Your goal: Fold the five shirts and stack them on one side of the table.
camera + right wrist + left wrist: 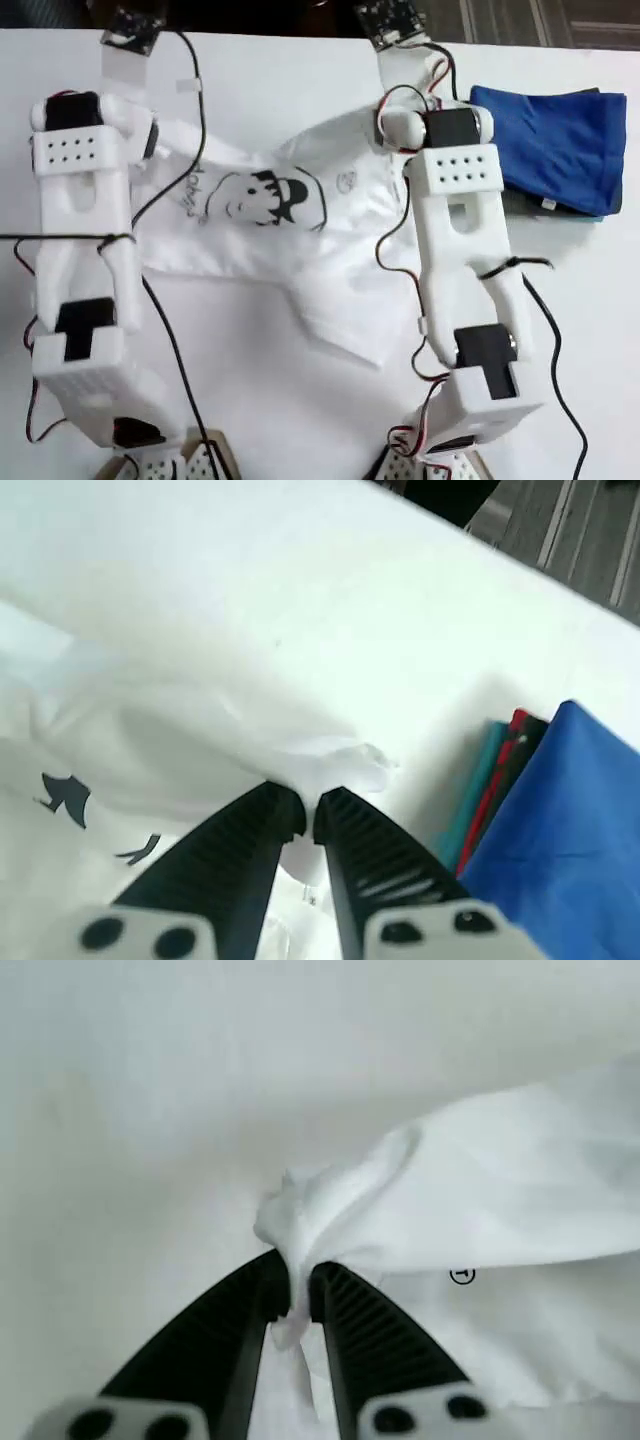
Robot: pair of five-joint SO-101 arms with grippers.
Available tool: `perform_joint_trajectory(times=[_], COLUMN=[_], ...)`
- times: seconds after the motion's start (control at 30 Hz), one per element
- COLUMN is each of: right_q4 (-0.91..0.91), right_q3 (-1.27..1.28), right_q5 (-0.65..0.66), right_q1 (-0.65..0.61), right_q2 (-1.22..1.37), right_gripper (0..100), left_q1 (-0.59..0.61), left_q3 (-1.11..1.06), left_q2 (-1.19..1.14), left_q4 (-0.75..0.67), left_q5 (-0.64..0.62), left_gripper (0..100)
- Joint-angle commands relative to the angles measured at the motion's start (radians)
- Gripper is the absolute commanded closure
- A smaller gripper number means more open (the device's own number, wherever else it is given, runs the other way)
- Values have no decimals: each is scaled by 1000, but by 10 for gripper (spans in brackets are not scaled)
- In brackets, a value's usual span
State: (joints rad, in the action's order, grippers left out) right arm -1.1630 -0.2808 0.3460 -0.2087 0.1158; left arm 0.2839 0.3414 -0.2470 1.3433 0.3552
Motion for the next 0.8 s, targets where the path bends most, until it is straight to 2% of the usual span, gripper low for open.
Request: perform_joint_trajectory(times=[0.0,0.17,0.37,0.63,0.77], right_q4=[-58,-202,-283,-157,-90], right_q3=[-48,-46,32,540,767], right_q5=[-2,8,9,49,77], right_q1=[2,-4,-5,-5,2], right_q2=[-7,-62,-170,-440,-595], right_gripper=[980,980,979,979,979], left_q1=[15,17,21,114,144], left_q3=[38,38,30,25,-88], left_q2=[-3,-2,-2,-9,-3], left_q4=[55,187,331,422,405], left_q5=[23,121,126,230,281], left_gripper=[976,976,976,976,976])
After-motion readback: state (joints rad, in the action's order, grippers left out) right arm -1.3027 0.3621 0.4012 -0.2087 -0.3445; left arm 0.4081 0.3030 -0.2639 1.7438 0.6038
